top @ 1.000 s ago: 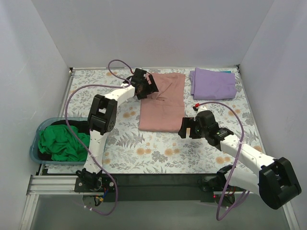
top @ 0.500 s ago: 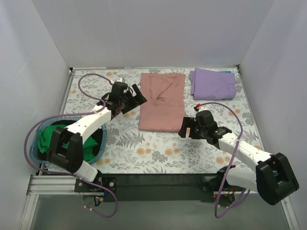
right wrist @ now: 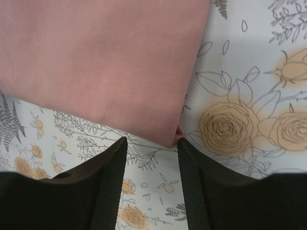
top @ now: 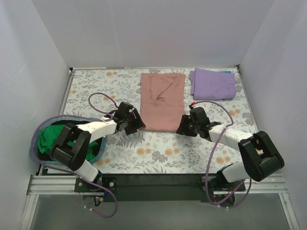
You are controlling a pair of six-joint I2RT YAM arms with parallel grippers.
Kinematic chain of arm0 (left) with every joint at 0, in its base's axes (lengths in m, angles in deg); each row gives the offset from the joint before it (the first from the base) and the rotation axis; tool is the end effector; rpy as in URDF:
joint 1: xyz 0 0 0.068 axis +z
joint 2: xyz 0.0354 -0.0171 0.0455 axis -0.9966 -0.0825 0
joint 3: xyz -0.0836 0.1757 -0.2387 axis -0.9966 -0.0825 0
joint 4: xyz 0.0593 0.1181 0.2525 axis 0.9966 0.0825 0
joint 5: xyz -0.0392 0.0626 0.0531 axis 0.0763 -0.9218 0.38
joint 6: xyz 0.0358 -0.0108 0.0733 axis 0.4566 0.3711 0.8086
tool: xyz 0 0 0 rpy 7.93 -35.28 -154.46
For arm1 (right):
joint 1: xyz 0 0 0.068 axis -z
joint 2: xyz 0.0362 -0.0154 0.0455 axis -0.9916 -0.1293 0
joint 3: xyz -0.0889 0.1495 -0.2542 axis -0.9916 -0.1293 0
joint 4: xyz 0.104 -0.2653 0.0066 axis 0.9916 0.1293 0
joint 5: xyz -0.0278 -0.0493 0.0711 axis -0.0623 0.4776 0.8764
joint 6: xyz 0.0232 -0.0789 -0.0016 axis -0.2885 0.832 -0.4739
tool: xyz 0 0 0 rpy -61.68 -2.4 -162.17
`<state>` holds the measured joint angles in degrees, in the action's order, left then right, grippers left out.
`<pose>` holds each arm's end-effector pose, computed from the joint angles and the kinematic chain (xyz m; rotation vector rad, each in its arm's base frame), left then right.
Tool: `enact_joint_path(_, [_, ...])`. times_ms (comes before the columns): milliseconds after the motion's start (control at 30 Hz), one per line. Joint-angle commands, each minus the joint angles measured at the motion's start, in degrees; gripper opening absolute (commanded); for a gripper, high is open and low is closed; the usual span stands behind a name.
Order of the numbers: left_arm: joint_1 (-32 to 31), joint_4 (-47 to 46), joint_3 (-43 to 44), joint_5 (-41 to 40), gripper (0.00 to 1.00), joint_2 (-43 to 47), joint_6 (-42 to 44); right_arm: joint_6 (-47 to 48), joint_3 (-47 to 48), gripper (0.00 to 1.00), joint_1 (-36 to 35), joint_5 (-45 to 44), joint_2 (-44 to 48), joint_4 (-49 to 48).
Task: Fold and stack the t-shirts
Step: Fold the tshirt
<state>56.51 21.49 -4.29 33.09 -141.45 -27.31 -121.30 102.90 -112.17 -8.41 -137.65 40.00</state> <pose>0.2891 -0.1644 0.1494 -1.3447 2.4217 -0.7975 0.2587 0.1496 0.1522 0.0816 2.4467 0.5568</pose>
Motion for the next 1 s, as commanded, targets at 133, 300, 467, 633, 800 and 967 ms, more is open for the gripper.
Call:
enact_joint_path(133, [-0.8, -2.6, -2.6, 2.3, 0.24, -5.3, -1.5, -1.9, 0.8, 0.43, 0.2, 1.1, -4.8, -4.1])
enact_joint_path(300, [-1.9, -4.1, -3.4, 3.3, 0.00, -5.4, -2.8, -2.4, -1.0, 0.17, 0.2, 1.2, -3.1, -3.9])
enact_joint_path(467, [-5.7, -4.0, -10.6, 2.8, 0.00, 3.6, -5.0, -1.3, -6.4, 0.01, 0.2, 4.3, 5.1, -2.7])
enact_joint_path(633, [-14.0, 0.0, -20.0, 0.7, 0.00, 18.6, -13.1, -1.6, -14.9, 0.01, -3.9, 2.2, 23.7, 10.0])
enact_joint_path(800, [-26.0, 2.7, -26.3, -1.1, 0.00, 37.3, -20.4, -9.0, -20.2, 0.01, -10.7, 3.0, 43.0, 21.3])
enact_joint_path(967, [-30.0, 9.2, -24.5, -2.7, 0.00, 44.2, -22.2, -12.5, -21.7, 0.01, -12.1, 3.4, 58.6, 28.2])
